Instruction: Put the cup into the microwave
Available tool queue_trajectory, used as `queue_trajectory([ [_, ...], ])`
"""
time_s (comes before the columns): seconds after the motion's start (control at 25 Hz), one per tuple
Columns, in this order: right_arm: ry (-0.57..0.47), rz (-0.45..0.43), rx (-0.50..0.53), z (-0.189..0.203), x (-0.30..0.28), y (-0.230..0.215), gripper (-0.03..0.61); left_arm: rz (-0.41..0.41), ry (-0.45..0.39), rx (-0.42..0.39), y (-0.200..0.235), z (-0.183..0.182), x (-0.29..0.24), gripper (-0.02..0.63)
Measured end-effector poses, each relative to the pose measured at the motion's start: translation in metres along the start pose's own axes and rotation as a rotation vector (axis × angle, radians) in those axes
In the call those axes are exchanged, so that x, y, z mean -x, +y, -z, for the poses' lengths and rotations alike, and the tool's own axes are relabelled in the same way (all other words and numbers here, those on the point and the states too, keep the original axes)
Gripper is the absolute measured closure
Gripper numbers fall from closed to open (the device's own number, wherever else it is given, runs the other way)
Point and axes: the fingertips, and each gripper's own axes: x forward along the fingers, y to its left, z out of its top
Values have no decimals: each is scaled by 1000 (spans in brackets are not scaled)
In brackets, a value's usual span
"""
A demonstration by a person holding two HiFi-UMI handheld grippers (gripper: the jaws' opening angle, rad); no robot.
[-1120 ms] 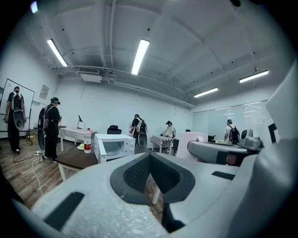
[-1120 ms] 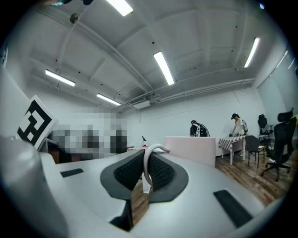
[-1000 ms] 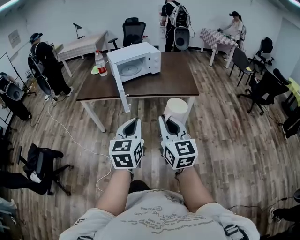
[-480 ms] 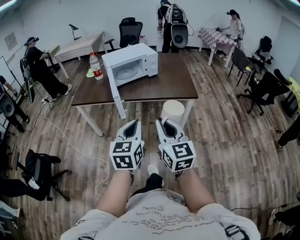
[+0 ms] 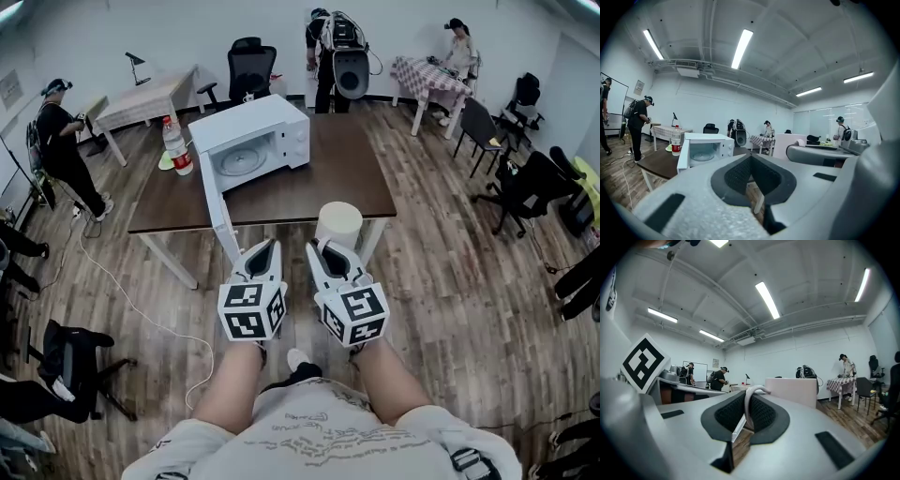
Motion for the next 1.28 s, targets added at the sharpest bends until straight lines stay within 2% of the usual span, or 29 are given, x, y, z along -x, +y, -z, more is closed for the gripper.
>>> queue_trajectory([
  [0.8, -2, -87, 23, 0, -176, -57, 546, -32, -8, 4, 100, -34, -142, 600],
  [1.28, 21, -156, 38, 20, -230, -49, 547, -49, 1, 32, 138, -28, -164, 600],
])
